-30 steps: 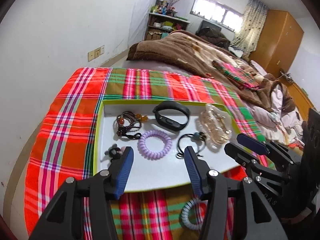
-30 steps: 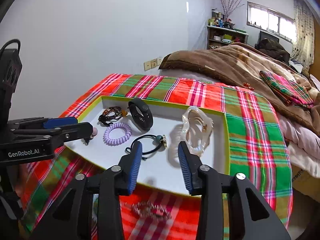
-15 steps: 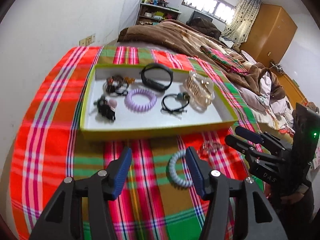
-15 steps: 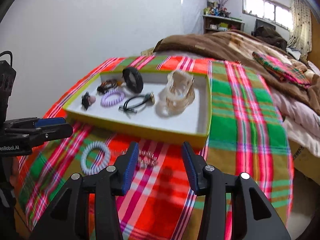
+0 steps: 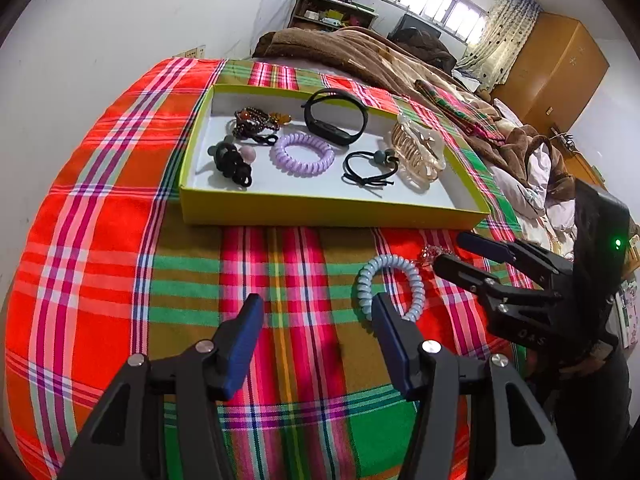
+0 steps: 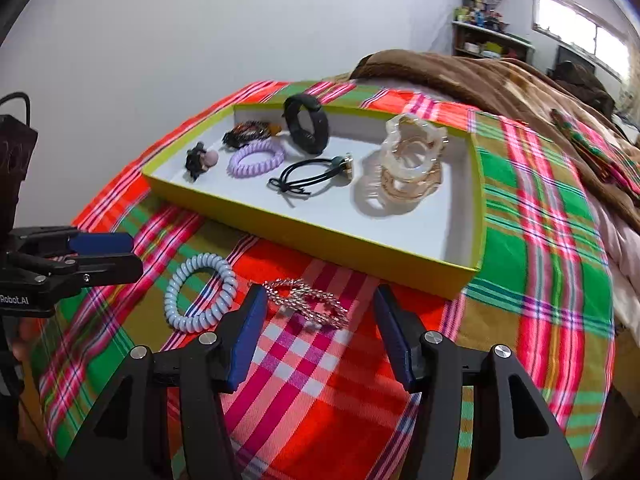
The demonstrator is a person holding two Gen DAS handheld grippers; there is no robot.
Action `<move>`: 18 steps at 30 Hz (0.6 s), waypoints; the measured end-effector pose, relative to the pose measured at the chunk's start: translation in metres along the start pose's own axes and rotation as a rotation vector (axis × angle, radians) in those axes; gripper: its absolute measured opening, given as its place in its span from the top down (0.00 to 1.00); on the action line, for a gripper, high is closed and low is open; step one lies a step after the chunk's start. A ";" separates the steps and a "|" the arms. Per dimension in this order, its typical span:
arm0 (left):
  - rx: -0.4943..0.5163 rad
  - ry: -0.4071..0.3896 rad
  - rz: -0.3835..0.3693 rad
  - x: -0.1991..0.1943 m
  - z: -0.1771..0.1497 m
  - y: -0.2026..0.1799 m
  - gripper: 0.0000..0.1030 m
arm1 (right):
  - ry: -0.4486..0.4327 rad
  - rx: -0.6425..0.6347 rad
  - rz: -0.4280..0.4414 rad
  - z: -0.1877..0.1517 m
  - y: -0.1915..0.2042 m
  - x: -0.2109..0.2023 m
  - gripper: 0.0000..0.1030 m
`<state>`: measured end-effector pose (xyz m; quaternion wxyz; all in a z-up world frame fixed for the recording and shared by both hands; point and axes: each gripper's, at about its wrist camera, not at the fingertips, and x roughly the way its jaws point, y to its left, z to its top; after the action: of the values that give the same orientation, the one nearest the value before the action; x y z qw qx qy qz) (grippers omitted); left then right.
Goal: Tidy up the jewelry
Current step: 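Withdraw both tools toward the light blue coil and pink sparkly clip, then grasp the pink sparkly clip with the right tool while the left tool grasps the light blue coil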
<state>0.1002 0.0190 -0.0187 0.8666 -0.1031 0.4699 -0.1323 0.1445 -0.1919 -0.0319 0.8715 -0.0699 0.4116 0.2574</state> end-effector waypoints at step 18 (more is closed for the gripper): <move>0.008 0.019 0.006 0.006 0.000 -0.004 0.44 | 0.022 -0.066 -0.036 0.000 0.006 0.005 0.61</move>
<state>0.1024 0.0134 -0.0223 0.8630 -0.0969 0.4778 -0.1323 0.1442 -0.1850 -0.0348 0.8685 -0.1090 0.4112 0.2542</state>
